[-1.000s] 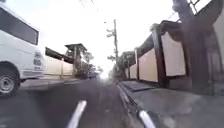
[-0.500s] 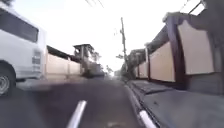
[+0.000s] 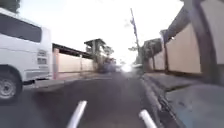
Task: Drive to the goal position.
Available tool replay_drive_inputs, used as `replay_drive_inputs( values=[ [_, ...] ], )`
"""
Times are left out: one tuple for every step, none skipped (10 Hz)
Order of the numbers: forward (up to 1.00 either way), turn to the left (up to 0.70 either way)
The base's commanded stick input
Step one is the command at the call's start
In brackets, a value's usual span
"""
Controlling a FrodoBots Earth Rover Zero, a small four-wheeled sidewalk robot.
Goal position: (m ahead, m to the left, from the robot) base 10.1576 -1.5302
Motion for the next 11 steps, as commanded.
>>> replay_drive_inputs(
  values=[
    [1.00, -0.40],
    [1.00, -0.40],
    [1.00, -0.40],
    [1.00, -0.40],
    [1.00, -0.40],
    [1.00, -0.40],
    [1.00, -0.40],
    [1.00, -0.40],
    [1.00, -0.24],
    [1.00, -0.01],
    [1.00, 0.00]
  ],
)
